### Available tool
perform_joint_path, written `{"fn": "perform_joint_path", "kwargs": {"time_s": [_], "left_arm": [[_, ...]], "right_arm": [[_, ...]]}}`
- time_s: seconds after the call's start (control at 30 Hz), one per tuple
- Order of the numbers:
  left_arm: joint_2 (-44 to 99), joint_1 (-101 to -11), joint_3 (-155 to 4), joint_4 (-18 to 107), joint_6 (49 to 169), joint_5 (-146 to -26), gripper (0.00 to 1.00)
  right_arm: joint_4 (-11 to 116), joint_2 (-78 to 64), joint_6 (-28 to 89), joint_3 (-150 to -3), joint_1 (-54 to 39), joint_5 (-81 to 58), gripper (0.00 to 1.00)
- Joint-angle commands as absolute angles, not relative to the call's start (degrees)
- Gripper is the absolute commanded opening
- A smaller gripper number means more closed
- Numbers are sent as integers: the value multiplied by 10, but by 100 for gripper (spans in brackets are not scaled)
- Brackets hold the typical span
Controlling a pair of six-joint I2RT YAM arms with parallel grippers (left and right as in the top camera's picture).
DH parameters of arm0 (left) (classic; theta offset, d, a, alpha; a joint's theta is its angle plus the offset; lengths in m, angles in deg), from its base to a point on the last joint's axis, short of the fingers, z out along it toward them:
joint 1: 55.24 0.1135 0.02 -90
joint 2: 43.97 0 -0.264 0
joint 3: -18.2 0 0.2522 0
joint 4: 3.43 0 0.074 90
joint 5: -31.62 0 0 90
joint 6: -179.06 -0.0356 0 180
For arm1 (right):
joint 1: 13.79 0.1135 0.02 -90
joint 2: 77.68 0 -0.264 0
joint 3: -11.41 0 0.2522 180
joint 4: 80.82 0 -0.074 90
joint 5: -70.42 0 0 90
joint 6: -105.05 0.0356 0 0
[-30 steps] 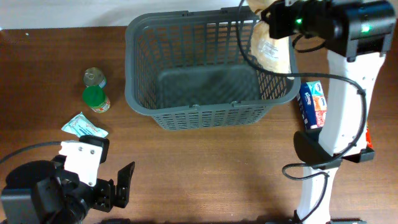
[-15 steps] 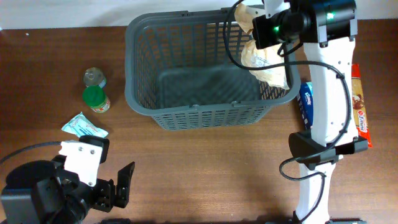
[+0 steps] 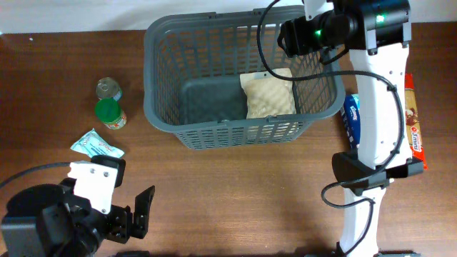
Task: Pack container
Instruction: 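Carry the pouch into the basket and open the right gripper, then move the right gripper to the blue Kleenex pack and grasp it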
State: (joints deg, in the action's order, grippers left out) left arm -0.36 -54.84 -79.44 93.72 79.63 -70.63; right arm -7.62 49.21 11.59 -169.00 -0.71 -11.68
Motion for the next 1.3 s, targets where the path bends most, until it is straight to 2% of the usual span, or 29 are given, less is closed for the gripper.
{"fn": "perform_joint_path", "kwargs": {"time_s": [0.0, 0.2, 0.5, 0.67, 1.27], "left_arm": [[-2, -547, -794, 938, 793, -715, 99], [-2, -547, -794, 938, 793, -715, 99], [-2, -547, -794, 938, 793, -715, 99], [-2, -547, -794, 938, 793, -715, 99], [-2, -547, -794, 938, 793, -715, 99]], "right_arm": [[-74, 444, 108, -1695, -5, -147, 75], [-74, 404, 108, -1695, -57, -199, 75], [-72, 381, 82, -1687, -263, -178, 76], [-34, 382, 47, -1589, -349, -128, 80], [236, 382, -106, -1097, -367, -30, 88]]}}
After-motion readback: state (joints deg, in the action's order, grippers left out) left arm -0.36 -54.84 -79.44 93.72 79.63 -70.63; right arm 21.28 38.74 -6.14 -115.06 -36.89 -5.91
